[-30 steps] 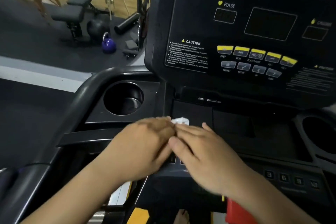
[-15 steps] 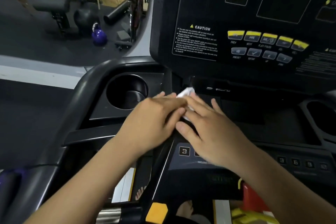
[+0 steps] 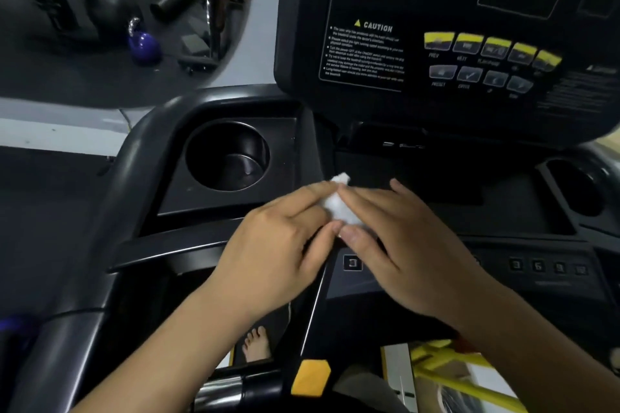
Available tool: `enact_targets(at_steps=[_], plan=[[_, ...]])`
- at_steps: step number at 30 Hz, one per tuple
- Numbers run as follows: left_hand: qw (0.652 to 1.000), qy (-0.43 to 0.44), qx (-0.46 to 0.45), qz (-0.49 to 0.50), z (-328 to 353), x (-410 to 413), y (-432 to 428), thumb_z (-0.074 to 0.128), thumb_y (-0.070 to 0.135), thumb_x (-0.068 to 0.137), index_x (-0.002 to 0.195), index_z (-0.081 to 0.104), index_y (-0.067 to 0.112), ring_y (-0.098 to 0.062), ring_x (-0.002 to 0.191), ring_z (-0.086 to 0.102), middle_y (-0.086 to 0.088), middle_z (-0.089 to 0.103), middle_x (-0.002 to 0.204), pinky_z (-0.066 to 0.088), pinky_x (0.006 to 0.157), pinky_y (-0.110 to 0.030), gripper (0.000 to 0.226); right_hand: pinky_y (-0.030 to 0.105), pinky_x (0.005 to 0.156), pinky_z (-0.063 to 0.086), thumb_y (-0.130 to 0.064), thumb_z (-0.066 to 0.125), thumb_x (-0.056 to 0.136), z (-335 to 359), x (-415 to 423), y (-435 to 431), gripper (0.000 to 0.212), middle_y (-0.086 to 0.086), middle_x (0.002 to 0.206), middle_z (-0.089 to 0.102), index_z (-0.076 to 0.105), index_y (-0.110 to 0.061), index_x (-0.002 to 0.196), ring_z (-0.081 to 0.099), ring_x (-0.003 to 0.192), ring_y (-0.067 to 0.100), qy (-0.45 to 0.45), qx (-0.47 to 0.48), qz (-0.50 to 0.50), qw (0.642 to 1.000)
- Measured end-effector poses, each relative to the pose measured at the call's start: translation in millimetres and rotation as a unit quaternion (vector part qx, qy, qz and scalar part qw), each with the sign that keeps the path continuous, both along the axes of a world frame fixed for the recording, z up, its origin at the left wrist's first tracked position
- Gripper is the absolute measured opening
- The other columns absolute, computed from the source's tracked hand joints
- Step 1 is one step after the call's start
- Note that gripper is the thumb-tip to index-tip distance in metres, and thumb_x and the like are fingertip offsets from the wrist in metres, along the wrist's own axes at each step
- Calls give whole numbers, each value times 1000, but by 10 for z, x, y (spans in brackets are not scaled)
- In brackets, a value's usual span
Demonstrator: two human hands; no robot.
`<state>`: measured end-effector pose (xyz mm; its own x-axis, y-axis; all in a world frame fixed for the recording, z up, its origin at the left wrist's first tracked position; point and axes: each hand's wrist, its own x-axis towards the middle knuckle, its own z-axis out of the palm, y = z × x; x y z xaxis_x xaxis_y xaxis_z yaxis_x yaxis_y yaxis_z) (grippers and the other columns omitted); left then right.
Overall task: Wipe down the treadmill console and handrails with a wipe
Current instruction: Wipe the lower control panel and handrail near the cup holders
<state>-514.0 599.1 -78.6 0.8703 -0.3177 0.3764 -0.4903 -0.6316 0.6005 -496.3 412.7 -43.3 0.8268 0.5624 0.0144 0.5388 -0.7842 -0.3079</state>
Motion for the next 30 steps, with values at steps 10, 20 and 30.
enact_targets(at_steps=[10,20,30], plan=[[995,62,75,39,17,-459,-98,35,40,100,145,46,17,-9,132,48,2,43,151,49,100,-29,51,46,117,22,-39,41,98,-119,-265,-185,54,6,152,37,45,-6,141,24,145,13,-56,-9,75,996],[981,57,104,155,-49,-1057,-455,47,26,93,130,61,12,-26,118,62,-9,58,137,53,96,-44,42,67,112,13,-54,25,97,-240,-723,-412,64,0,156,28,36,-15,147,16,146,13,-88,-127,144,977],[967,69,67,236,-90,-1346,-589,54,13,92,124,65,14,-30,115,61,-5,63,132,47,103,-42,34,68,111,15,-58,21,97,-354,-987,-463,67,-1,156,29,36,-17,147,16,146,15,-82,-91,163,979]])
